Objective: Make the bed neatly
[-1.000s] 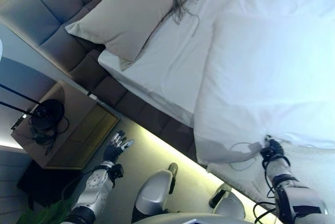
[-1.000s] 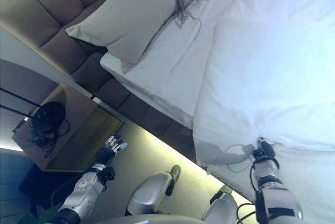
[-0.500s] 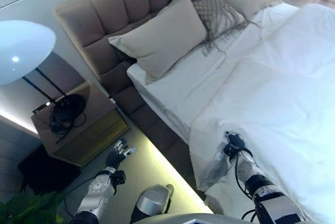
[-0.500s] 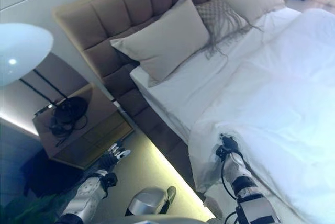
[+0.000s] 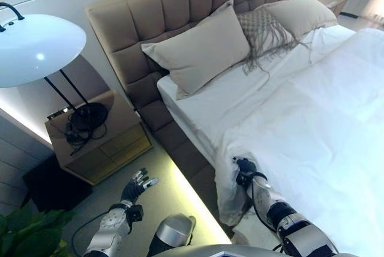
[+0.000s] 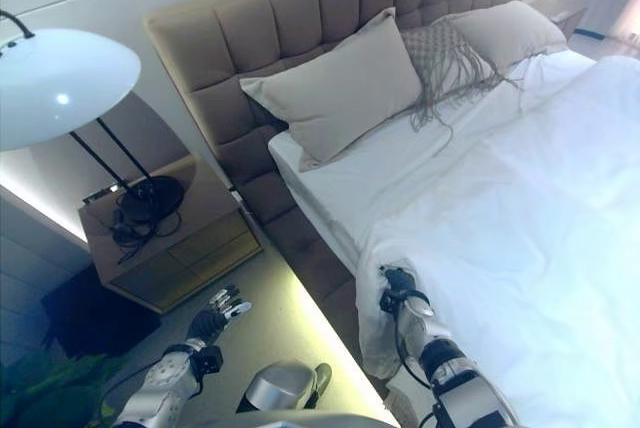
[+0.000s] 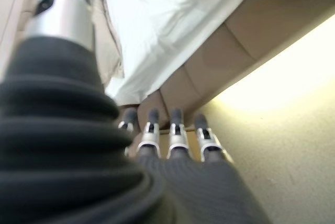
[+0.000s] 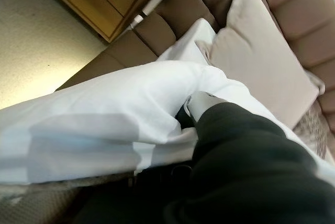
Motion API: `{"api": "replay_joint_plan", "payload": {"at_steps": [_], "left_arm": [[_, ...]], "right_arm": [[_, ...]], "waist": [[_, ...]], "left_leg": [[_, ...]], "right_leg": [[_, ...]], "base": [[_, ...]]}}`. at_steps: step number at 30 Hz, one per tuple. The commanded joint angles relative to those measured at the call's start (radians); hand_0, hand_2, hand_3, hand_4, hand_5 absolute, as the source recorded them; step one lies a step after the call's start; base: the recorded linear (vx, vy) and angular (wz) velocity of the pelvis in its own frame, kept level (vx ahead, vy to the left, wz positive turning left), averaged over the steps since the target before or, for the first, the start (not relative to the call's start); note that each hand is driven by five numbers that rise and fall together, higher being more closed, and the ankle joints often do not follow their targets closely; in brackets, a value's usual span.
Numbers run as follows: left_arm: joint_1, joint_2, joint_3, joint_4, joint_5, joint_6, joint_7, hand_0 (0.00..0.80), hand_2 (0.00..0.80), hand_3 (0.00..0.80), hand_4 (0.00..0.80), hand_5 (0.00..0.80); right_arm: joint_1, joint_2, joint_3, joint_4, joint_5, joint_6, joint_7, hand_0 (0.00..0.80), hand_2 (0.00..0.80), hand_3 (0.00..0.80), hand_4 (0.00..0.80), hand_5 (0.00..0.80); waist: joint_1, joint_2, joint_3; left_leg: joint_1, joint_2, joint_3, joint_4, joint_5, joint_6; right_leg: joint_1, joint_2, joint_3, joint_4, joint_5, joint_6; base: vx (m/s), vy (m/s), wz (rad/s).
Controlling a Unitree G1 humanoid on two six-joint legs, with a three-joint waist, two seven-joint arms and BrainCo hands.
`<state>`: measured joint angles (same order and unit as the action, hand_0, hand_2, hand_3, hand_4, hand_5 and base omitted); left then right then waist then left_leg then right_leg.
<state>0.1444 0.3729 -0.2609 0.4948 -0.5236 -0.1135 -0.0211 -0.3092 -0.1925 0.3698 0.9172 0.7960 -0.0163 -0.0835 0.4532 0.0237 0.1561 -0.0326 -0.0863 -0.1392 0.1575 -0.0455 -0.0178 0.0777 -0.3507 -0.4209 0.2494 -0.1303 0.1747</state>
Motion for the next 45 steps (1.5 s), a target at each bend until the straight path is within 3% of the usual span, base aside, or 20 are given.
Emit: {"api": "replay_joint_plan", "payload": {"at_steps": [1, 12, 20, 21, 23, 24, 26, 32, 36, 38, 45], "left_arm": [[-0.027, 0.027, 0.005, -0.054, 0.008, 0.003, 0.002, 0.0, 0.0, 0.0, 0.0, 0.0], [0.055, 0.01, 0.036, 0.012, 0.036, -0.023, -0.023, 0.0, 0.0, 0.0, 0.0, 0.0], [0.074, 0.011, 0.043, -0.008, 0.057, -0.019, -0.025, 0.0, 0.0, 0.0, 0.0, 0.0], [0.077, 0.014, 0.043, -0.01, 0.058, -0.019, -0.027, 0.0, 0.0, 0.0, 0.0, 0.0], [0.078, 0.016, 0.043, -0.011, 0.06, -0.018, -0.027, 0.0, 0.0, 0.0, 0.0, 0.0], [0.078, 0.015, 0.044, -0.01, 0.062, -0.017, -0.027, 0.0, 0.0, 0.0, 0.0, 0.0], [0.079, 0.016, 0.045, -0.01, 0.063, -0.016, -0.025, 0.0, 0.0, 0.0, 0.0, 0.0], [0.073, 0.016, 0.04, -0.003, 0.059, -0.016, -0.027, 0.0, 0.0, 0.0, 0.0, 0.0], [0.072, 0.013, 0.056, 0.005, 0.084, -0.011, -0.038, 0.0, 0.0, 0.0, 0.0, 0.0], [0.071, 0.013, 0.065, 0.002, 0.094, -0.005, -0.039, 0.0, 0.0, 0.0, 0.0, 0.0], [0.06, 0.005, 0.094, -0.019, 0.112, 0.002, -0.02, 0.0, 0.0, 0.0, 0.0, 0.0]], "right_arm": [[-0.115, 0.034, 0.066, -0.142, -0.076, -0.009, 0.1, 0.8, 0.8, 0.8, 0.8, 0.8], [-0.212, 0.101, 0.128, -0.107, -0.132, 0.075, 0.13, 0.8, 0.8, 0.8, 0.8, 0.8], [-0.2, 0.142, 0.173, -0.123, -0.129, 0.077, 0.094, 0.8, 0.8, 0.8, 0.8, 0.8], [-0.201, 0.14, 0.17, -0.121, -0.117, 0.077, 0.086, 0.653, 0.653, 0.653, 0.653, 0.653], [-0.205, 0.14, 0.16, -0.115, -0.115, 0.081, 0.083, 0.216, 0.216, 0.216, 0.216, 0.216], [-0.206, 0.139, 0.158, -0.114, -0.114, 0.081, 0.086, 0.182, 0.182, 0.182, 0.182, 0.182], [-0.209, 0.137, 0.156, -0.115, -0.11, 0.08, 0.086, 0.0, 0.0, 0.0, 0.0, 0.0], [-0.21, 0.137, 0.14, -0.103, -0.098, 0.097, 0.056, 0.0, 0.0, 0.0, 0.0, 0.0], [-0.163, 0.111, 0.121, -0.08, -0.127, 0.218, 0.052, 0.0, 0.0, 0.0, 0.0, 0.0], [-0.125, 0.094, 0.121, -0.074, -0.118, 0.24, 0.058, 0.0, 0.0, 0.0, 0.0, 0.0], [0.018, 0.057, 0.082, -0.092, -0.046, 0.223, 0.093, 0.0, 0.0, 0.0, 0.0, 0.0]], "waist": [[0.051, -0.021, 0.0], [0.106, -0.02, -0.008], [0.12, -0.027, -0.011], [0.12, -0.029, -0.012], [0.119, -0.032, -0.014], [0.119, -0.033, -0.015], [0.116, -0.035, -0.017], [0.106, -0.035, -0.023], [0.095, -0.042, -0.024], [0.091, -0.046, -0.024], [0.058, -0.051, -0.023]], "left_leg": [[0.006, 0.036, 0.03, 0.029, 0.051, -0.006], [0.02, 0.014, -0.005, 0.044, 0.05, 0.0], [0.025, 0.01, -0.004, 0.05, 0.05, 0.002], [0.028, 0.012, -0.003, 0.048, 0.05, 0.002], [0.033, 0.015, -0.001, 0.045, 0.05, 0.002], [0.034, 0.016, -0.001, 0.043, 0.05, 0.002], [0.039, 0.019, 0.001, 0.036, 0.054, 0.002], [0.051, 0.03, 0.016, 0.022, 0.058, 0.001], [0.048, 0.03, 0.022, 0.019, 0.057, 0.003], [0.049, 0.031, 0.026, 0.017, 0.054, 0.005], [0.051, 0.037, 0.051, 0.014, 0.039, 0.018]], "right_leg": [[0.024, -0.052, -0.024, -0.039, 0.22, 0.014], [0.05, -0.083, -0.066, 0.001, 0.218, 0.014], [0.062, -0.089, -0.07, -0.006, 0.234, 0.021], [0.064, -0.088, -0.071, -0.007, 0.236, 0.022], [0.067, -0.086, -0.072, -0.012, 0.24, 0.022], [0.069, -0.084, -0.073, -0.016, 0.241, 0.022], [0.074, -0.077, -0.071, -0.024, 0.245, 0.023], [0.084, -0.067, -0.071, -0.034, 0.245, 0.024], [0.07, -0.071, -0.064, -0.032, 0.259, 0.028], [0.063, -0.071, -0.061, -0.028, 0.26, 0.029], [0.031, -0.054, -0.024, -0.016, 0.254, 0.02]], "base": [[0.057, 0.1, 0.21], [0.051, 0.105, 0.26], [0.015, 0.019, 0.07], [0.007, -0.032, -0.01], [0.007, -0.041, -0.02], [0.005, -0.046, -0.04], [0.008, -0.044, -0.03], [0.002, -0.013, -0.01], [-0.017, -0.058, 0.0], [-0.011, -0.087, -0.02], [-0.025, -0.081, -0.14]]}}
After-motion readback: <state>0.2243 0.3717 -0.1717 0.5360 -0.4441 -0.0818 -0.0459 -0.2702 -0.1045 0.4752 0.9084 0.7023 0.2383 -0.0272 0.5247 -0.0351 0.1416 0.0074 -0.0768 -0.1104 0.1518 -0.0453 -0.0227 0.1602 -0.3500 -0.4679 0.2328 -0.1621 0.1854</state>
